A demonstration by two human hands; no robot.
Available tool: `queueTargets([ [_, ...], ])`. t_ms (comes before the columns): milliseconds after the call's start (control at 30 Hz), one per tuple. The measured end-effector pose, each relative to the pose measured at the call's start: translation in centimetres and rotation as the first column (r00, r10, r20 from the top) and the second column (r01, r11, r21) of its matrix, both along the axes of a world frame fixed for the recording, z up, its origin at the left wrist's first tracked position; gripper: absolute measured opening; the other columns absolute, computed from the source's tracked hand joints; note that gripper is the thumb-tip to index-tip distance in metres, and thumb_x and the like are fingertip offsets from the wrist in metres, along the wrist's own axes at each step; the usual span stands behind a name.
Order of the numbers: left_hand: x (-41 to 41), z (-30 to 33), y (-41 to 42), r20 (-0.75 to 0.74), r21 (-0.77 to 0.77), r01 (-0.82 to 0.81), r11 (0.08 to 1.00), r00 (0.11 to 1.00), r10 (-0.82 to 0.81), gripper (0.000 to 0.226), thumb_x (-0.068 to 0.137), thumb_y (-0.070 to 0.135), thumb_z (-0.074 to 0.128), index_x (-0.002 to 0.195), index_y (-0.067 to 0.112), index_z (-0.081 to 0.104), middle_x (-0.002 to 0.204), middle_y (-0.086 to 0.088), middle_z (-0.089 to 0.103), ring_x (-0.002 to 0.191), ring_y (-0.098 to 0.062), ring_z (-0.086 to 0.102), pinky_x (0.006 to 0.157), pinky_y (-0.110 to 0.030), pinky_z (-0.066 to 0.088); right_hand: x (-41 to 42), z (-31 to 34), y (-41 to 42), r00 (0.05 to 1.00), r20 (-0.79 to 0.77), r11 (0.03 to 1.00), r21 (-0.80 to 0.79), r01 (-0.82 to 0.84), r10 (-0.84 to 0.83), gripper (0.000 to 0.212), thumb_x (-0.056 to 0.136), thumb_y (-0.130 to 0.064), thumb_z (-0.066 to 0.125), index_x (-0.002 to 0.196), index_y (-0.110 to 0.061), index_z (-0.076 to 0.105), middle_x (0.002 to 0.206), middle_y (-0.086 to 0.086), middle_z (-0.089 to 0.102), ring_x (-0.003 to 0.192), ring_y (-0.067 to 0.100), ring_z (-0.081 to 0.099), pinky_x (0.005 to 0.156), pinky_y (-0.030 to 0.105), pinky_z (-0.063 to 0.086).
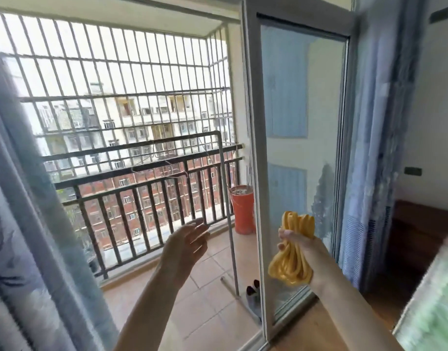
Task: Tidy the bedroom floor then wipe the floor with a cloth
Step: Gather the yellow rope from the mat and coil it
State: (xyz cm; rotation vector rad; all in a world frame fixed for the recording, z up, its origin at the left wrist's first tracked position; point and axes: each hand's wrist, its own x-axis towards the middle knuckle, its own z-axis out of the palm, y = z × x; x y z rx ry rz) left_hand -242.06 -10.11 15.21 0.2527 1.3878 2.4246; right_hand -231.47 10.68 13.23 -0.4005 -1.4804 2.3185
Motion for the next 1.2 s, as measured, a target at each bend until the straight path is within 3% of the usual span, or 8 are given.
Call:
queueTargets([
  [200, -10.4, -0.1, 3.2, -0.013, -0.008, 0.187, 0.982, 0.982, -0.187, 0.020, 0.087, 0.009, 0.046, 0.098, 0.005, 0.063, 0.078, -0.004, 0.069, 0.059, -0.013, 0.064, 0.059, -0.023, 0.049, -7.3, -0.8, 2.5, 0.986, -0.006, 0.986, -0.030, 0.166, -0.166, 0.003, 0.079, -0.013, 0.068, 0.081, -0.014, 0.066, 0.060, 0.001, 0.065, 0.058, 0.015, 0.062, 0.060, 0.031, 0.048],
  [333, -18.3, 1.3, 5.1, -0.062, -0.059, 0.268, 0.962, 0.961, -0.271, 0.022, 0.090, 0.010, 0.044, 0.103, 0.005, 0.061, 0.077, -0.001, 0.070, 0.062, -0.011, 0.064, 0.065, -0.025, 0.046, -13.0, -0.5, 3.9, 0.959, -0.035, 0.954, -0.112, 0.277, -0.282, 0.004, 0.079, -0.014, 0.067, 0.079, -0.015, 0.063, 0.059, 0.000, 0.064, 0.052, 0.011, 0.061, 0.057, 0.027, 0.047],
  [533, -27.8, 2.4, 8.4, -0.042, -0.104, 0.337, 0.936, 0.938, -0.343, 0.023, 0.078, 0.012, 0.053, 0.098, 0.008, 0.063, 0.079, -0.003, 0.068, 0.068, -0.015, 0.059, 0.069, -0.026, 0.042, -19.2, 0.2, 5.4, 0.930, 0.023, 0.919, -0.143, 0.367, -0.367, 0.023, 0.062, -0.025, 0.071, 0.080, -0.015, 0.063, 0.062, 0.002, 0.065, 0.050, 0.011, 0.062, 0.048, 0.025, 0.050],
  [667, -30.8, 1.1, 12.8, -0.017, -0.127, 0.446, 0.886, 0.892, -0.452, 0.020, 0.091, 0.010, 0.043, 0.095, 0.009, 0.063, 0.072, 0.000, 0.070, 0.062, -0.011, 0.061, 0.069, -0.026, 0.041, -20.3, -0.8, 6.9, 0.880, 0.009, 0.863, -0.189, 0.468, -0.475, 0.019, 0.063, -0.020, 0.070, 0.080, -0.012, 0.064, 0.059, 0.001, 0.065, 0.052, 0.011, 0.064, 0.050, 0.026, 0.052],
  [800, -31.6, -0.9, 18.9, 0.052, -0.141, 0.569, 0.810, 0.821, -0.568, 0.023, 0.094, 0.012, 0.039, 0.100, 0.010, 0.061, 0.090, -0.004, 0.067, 0.082, -0.017, 0.059, 0.076, -0.027, 0.042, -19.4, -2.2, 9.6, 0.799, 0.048, 0.773, -0.222, 0.594, -0.599, 0.004, 0.080, -0.012, 0.064, 0.083, -0.010, 0.063, 0.057, 0.001, 0.064, 0.050, 0.011, 0.064, 0.045, 0.025, 0.052],
  [967, -32.2, -3.4, 26.9, 0.144, -0.115, 0.656, 0.746, 0.754, -0.641, 0.023, 0.095, 0.012, 0.038, 0.097, 0.011, 0.061, 0.082, -0.003, 0.069, 0.078, -0.015, 0.061, 0.076, -0.026, 0.040, -18.7, -3.2, 15.3, 0.712, 0.112, 0.673, -0.255, 0.695, -0.693, 0.005, 0.084, -0.015, 0.063, 0.080, -0.012, 0.064, 0.059, -0.001, 0.065, 0.052, 0.008, 0.065, 0.045, 0.024, 0.052],
  [1067, -33.4, -4.0, 32.3, 0.162, -0.140, 0.694, 0.706, 0.719, -0.675, 0.024, 0.095, 0.015, 0.038, 0.095, 0.014, 0.062, 0.077, 0.001, 0.071, 0.069, -0.010, 0.065, 0.074, -0.024, 0.040, -19.4, -3.1, 19.3, 0.693, 0.120, 0.656, -0.242, 0.715, -0.711, 0.006, 0.086, -0.013, 0.062, 0.081, -0.011, 0.064, 0.060, -0.001, 0.065, 0.052, 0.009, 0.065, 0.044, 0.025, 0.052],
  [1200, -34.5, -3.5, 39.8, 0.135, -0.113, 0.741, 0.662, 0.671, -0.729, 0.030, 0.098, 0.014, 0.029, 0.097, 0.013, 0.059, 0.091, -0.002, 0.065, 0.079, -0.012, 0.060, 0.073, -0.024, 0.040, -20.6, -2.8, 25.0, 0.679, 0.143, 0.650, -0.202, 0.733, -0.720, 0.006, 0.085, -0.015, 0.063, 0.084, -0.010, 0.066, 0.065, 0.000, 0.067, 0.060, 0.012, 0.066, 0.046, 0.026, 0.053],
])
